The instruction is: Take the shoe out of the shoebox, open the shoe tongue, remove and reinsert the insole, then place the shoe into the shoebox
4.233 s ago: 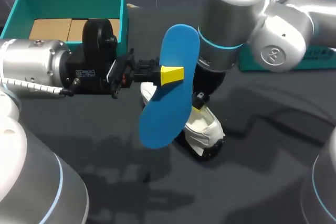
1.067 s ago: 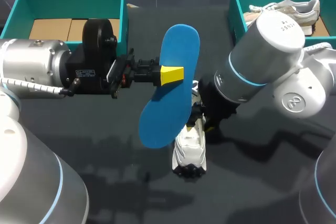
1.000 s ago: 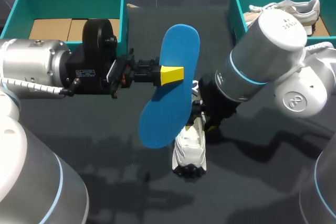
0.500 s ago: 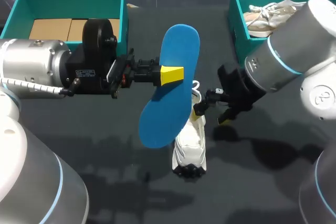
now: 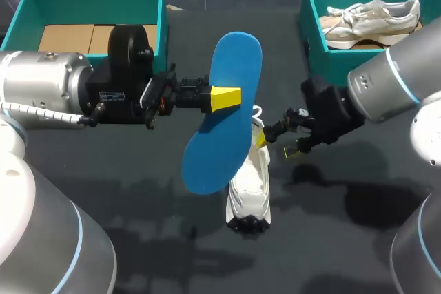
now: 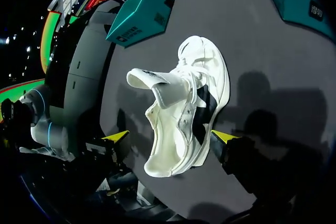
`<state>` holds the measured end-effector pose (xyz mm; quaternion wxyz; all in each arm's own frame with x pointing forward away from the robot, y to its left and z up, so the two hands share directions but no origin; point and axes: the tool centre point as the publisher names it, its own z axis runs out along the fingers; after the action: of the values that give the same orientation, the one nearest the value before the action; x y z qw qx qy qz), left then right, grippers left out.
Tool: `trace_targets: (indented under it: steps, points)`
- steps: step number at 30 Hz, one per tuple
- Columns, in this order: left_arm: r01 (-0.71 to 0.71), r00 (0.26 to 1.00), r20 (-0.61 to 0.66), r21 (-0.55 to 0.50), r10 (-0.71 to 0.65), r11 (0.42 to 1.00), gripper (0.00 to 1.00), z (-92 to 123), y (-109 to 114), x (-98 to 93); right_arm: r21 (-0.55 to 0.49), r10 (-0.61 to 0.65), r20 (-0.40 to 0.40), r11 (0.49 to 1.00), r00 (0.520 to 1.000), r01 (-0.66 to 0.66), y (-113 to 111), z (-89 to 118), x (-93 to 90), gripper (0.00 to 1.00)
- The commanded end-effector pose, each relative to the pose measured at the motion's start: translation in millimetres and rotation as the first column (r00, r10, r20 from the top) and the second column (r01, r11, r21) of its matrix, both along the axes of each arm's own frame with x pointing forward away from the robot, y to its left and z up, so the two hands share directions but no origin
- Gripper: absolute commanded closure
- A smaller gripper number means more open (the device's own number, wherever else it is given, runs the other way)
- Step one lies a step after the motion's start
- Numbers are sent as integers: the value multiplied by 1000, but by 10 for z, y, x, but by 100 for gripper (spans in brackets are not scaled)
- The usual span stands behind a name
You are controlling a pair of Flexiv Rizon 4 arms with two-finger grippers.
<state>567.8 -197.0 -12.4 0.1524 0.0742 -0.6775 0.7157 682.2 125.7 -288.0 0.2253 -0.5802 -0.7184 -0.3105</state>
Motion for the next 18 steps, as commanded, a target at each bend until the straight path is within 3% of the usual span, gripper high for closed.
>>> trace_targets:
  steps: [1, 11, 13, 16, 17, 18]
  points:
    - [0, 999, 41, -7, 0, 1000, 100, -9, -12, 9, 141, -8, 18, 990, 1000, 5, -216, 47, -185, 0]
    - [-35, 908, 419, -4, 33, 999, 100, -30, -15, 405, 236, 11, -7, 972, 1000, -9, -238, 160, -137, 0]
    - [-27, 850, 527, -12, 29, 1000, 100, -50, -8, 501, 259, 15, -7, 966, 1000, -13, -249, 181, -128, 0]
    - [47, 670, 738, 67, -81, 997, 100, -167, 22, 573, 286, 27, -13, 958, 1000, -22, -254, 199, -120, 0]
    - [30, 670, 733, 131, -117, 991, 100, -230, 38, 613, 286, 27, -13, 958, 1000, -22, -254, 199, -120, 0]
    - [30, 670, 733, 131, -117, 991, 100, -230, 38, 613, 286, 27, -13, 958, 1000, -22, -254, 199, -120, 0]
